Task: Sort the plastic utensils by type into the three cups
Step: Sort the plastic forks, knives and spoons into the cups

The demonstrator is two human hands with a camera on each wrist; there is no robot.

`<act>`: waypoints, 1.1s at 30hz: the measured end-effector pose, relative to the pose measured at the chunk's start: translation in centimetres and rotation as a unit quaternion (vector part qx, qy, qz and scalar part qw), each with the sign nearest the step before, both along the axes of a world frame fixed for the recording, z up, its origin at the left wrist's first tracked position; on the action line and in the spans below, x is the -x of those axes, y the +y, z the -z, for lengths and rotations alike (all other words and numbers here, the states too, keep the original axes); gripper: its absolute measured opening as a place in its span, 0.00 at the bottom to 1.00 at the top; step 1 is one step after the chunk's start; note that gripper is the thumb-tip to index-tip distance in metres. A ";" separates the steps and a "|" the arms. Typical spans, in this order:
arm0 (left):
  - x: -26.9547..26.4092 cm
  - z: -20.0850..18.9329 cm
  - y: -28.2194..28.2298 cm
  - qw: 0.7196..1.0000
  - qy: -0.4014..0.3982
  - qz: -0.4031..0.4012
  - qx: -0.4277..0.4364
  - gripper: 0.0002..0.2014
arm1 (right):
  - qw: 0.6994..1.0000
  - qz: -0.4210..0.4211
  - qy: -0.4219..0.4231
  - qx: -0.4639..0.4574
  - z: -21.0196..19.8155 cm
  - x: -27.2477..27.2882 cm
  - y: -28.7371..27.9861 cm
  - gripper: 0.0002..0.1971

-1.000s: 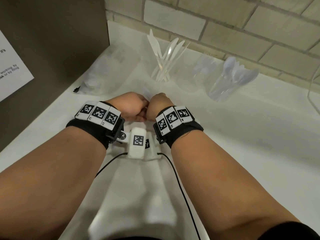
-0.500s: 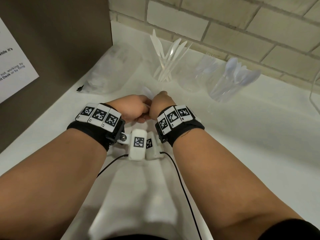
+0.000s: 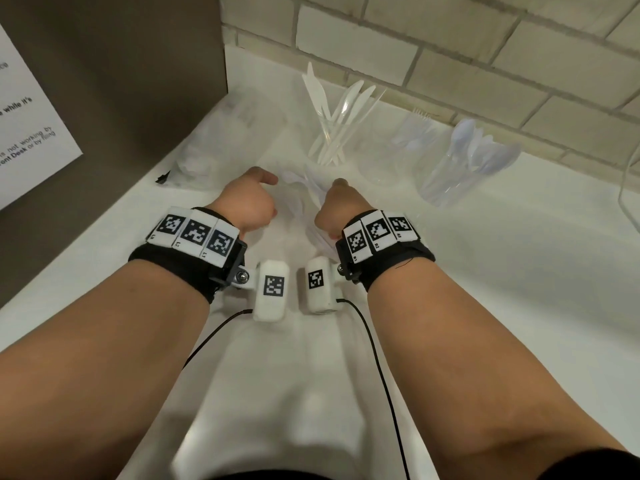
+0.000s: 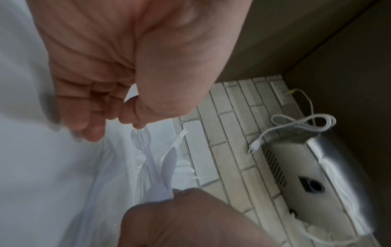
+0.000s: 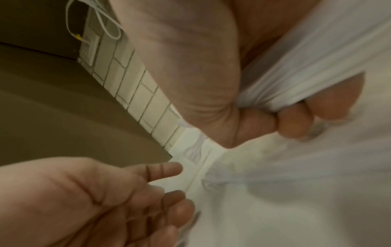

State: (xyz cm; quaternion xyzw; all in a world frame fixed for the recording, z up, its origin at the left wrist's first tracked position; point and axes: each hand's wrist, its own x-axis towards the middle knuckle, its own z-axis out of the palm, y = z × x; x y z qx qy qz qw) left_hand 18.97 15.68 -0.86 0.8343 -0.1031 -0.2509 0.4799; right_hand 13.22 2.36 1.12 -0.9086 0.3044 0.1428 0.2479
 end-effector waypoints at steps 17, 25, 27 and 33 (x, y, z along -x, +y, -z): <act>1.4 -0.3 -1.3 0.960 0.209 -0.013 0.188 0.11 | 0.996 -0.073 0.032 0.038 0.1 -0.4 1.2 0.31; 1.3 -1.2 -1.8 0.902 0.256 -0.112 0.330 0.19 | 0.994 -0.036 -0.085 -0.059 0.5 1.1 -0.2 0.27; 0.8 -1.4 -1.6 0.913 0.232 -0.115 0.314 0.25 | 0.991 -0.057 -0.098 -0.074 0.4 1.7 -0.6 0.21; 1.5 -2.5 -2.1 0.950 0.158 -0.085 0.255 0.11 | 0.985 -0.080 -0.109 -0.109 0.1 2.5 -0.8 0.22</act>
